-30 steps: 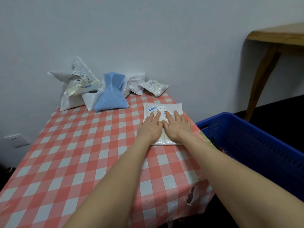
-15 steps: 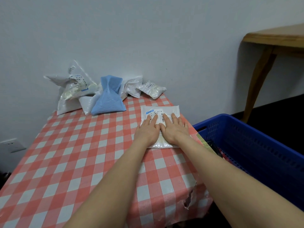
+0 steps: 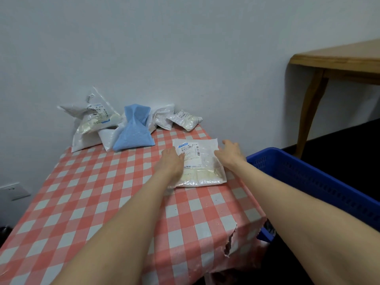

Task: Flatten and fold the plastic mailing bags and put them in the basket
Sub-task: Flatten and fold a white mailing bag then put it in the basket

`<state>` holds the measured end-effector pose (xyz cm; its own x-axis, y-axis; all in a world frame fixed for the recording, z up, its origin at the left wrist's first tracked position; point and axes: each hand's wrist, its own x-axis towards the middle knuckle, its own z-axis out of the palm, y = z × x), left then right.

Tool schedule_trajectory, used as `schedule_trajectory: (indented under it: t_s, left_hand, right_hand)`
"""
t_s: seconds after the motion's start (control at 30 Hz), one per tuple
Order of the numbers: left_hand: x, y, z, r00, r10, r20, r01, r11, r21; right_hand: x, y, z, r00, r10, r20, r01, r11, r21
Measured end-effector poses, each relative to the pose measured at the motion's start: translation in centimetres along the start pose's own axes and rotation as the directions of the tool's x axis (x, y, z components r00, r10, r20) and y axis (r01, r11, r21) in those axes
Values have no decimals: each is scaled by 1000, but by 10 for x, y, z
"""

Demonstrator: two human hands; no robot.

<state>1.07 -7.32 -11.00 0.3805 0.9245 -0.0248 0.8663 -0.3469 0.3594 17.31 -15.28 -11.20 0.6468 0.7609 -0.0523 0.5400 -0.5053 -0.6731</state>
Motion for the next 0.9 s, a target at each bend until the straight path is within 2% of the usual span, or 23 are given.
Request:
schedule_trajectory:
  t_s: [0.07,0.17,0.37,0.67,0.77,0.9]
  left_hand:
    - [-3,0,-2,999,-53,11,53,997,58]
    - [-5,4,-4,996,-91,19,88,990,110]
    - [-7,12,-7,996,-91,15,92,996,-12]
    - [-3,24,-5,999,-2,34,8,985,-171]
    - [-2,27,-5,1000,-5,14,10,939,-345]
    - [1,34,-8,988,-117,102,155,753,-639]
  right_hand:
    - [-2,5,-3,999,32,4,-32,999,22]
    - [-3,8,-2,994,60,89,-73,986,147]
    - [-7,4,1,989,73,132,-111,944,312]
    - [-8,4,-1,961,157,226,-260,786,561]
    - [-5,9,-5,956,181,230,-287,734,616]
    - [-1,18,-18,949,171,264,-311,643,700]
